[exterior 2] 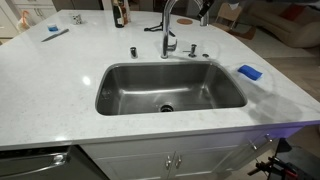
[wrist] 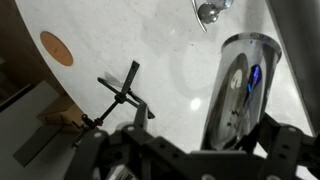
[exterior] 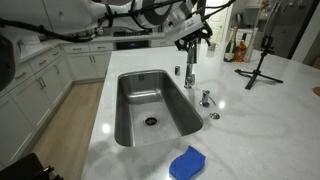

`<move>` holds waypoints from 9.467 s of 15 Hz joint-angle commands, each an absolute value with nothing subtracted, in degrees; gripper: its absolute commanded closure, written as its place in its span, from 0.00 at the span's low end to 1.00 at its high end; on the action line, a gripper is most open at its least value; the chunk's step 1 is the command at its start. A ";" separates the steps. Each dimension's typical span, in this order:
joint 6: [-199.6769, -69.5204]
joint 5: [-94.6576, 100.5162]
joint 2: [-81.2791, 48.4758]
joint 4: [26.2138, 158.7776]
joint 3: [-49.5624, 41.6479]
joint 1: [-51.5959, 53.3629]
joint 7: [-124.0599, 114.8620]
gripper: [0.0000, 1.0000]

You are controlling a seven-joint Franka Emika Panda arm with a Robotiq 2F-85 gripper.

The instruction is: Slide the spout to the right then to the left

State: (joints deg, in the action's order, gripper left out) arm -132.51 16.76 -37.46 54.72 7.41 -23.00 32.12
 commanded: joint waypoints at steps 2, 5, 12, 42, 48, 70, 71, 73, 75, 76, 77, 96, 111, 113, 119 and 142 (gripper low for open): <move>-137.81 20.75 -39.52 54.28 4.40 -22.50 30.72 0.00; -140.04 23.16 -41.19 53.02 2.61 -21.80 29.45 0.00; -140.60 26.72 -42.80 50.95 -0.61 -20.12 27.11 0.00; -98.21 3.41 -1.30 83.52 4.11 -18.82 42.84 0.00; -98.12 3.37 -0.80 84.37 4.12 -18.71 42.80 0.00; -111.66 16.53 -7.71 80.12 -7.28 -12.86 23.96 0.00; -112.19 16.93 -8.80 79.28 -7.98 -13.06 23.14 0.00; -114.79 16.86 -11.10 77.70 -9.14 -13.51 23.36 0.00; -118.47 17.03 -13.48 76.05 -10.06 -13.85 23.84 0.00; -120.17 16.55 -14.77 75.14 -10.32 -14.15 24.77 0.00; -121.48 16.18 -15.95 74.23 -10.52 -14.35 24.98 0.00; -128.71 -20.81 -29.08 61.36 3.78 -29.48 59.67 0.00; -140.00 -19.38 -39.60 54.52 4.08 -27.93 62.99 0.00; -140.00 -19.39 -39.67 54.35 4.11 -27.94 62.99 0.00; -144.79 -15.96 -40.95 53.49 -0.82 -23.33 48.93 0.00; -120.64 -3.37 -45.44 41.97 -8.02 -13.72 35.42 0.00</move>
